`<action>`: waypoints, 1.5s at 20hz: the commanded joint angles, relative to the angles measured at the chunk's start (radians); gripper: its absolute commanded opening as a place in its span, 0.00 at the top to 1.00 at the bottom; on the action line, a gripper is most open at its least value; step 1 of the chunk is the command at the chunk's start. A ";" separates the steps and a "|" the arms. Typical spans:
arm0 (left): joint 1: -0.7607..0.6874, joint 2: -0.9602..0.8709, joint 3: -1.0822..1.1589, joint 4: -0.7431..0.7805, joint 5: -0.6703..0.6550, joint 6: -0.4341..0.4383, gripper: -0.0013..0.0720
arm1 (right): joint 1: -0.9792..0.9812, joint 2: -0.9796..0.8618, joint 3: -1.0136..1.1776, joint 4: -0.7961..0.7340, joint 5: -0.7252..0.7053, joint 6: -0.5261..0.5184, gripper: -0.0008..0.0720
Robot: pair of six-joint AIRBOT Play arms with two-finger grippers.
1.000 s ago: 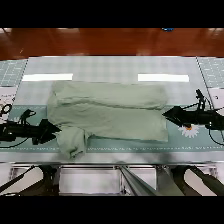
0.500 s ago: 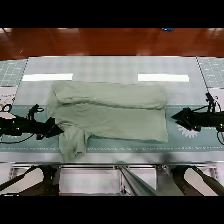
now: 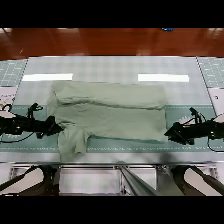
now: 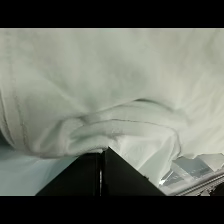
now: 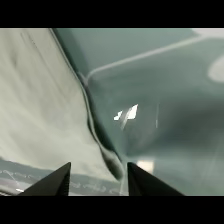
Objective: Fold the shirts.
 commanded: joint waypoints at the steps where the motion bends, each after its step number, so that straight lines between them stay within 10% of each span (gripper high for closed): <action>1: -0.001 -0.001 0.001 -0.019 0.010 0.000 0.96 | 0.120 -0.071 0.010 0.085 -0.126 0.009 0.43; 3: -0.001 -0.001 0.005 -0.029 0.015 0.000 0.96 | 0.167 -0.131 0.050 0.138 -0.152 -0.002 0.62; 4: 0.000 0.001 0.014 -0.029 0.014 0.001 0.96 | 0.182 -0.144 0.081 0.164 -0.127 -0.060 0.96; 16: -0.057 -0.109 0.437 -0.103 -0.056 0.018 0.96 | 0.153 -0.146 0.434 0.097 -0.107 -0.127 0.96; 30: -0.210 -0.717 1.190 -0.084 -0.108 -0.211 0.96 | 0.210 -0.534 0.783 0.164 -0.193 -0.140 0.96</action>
